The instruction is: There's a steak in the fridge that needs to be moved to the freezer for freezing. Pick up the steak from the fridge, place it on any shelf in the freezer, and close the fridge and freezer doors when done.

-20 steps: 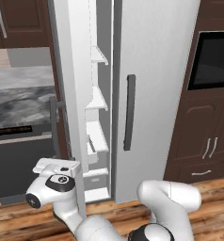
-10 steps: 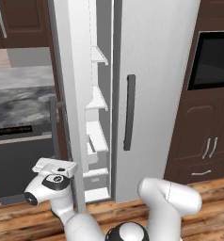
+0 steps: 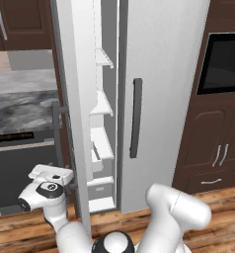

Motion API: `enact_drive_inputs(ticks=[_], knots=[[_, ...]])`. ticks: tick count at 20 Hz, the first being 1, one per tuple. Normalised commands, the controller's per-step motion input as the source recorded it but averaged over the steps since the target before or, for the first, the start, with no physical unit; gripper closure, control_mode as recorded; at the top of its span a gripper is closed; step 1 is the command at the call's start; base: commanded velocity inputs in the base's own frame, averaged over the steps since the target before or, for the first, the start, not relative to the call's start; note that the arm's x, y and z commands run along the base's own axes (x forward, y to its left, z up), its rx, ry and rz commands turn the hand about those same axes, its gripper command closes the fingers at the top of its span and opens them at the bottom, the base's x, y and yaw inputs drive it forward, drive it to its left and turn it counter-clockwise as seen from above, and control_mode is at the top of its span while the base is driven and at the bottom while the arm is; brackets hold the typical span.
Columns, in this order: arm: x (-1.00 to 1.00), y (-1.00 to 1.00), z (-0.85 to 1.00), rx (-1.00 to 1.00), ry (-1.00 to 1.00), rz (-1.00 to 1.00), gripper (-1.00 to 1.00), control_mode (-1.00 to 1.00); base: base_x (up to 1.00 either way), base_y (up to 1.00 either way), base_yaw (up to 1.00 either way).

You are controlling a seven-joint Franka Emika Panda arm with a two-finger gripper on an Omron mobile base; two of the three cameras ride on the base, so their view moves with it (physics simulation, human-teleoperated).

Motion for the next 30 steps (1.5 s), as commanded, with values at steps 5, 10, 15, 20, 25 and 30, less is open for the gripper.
enact_drive_inputs(ticks=[5,10,15,20,25,30], knots=[[0.39,-0.01,0.0,0.0,0.0,-0.01,-1.0,-1.0,0.0,0.0,0.0],[0.34,0.0,0.0,0.0,0.0,0.0,-1.0,-1.0,0.0,0.0,0.0],[0.26,-0.19,0.0,0.0,0.0,0.0,-1.0,-1.0,0.0,0.0,0.0],[0.1,-0.46,0.0,0.01,0.0,-0.02,-1.0,-1.0,0.0,0.0,0.0],[0.01,-0.71,0.0,0.03,0.0,-0.06,-1.0,-1.0,0.0,0.0,0.0],[0.07,-0.74,0.0,0.06,0.0,-0.09,-1.0,-1.0,0.0,0.0,0.0]])
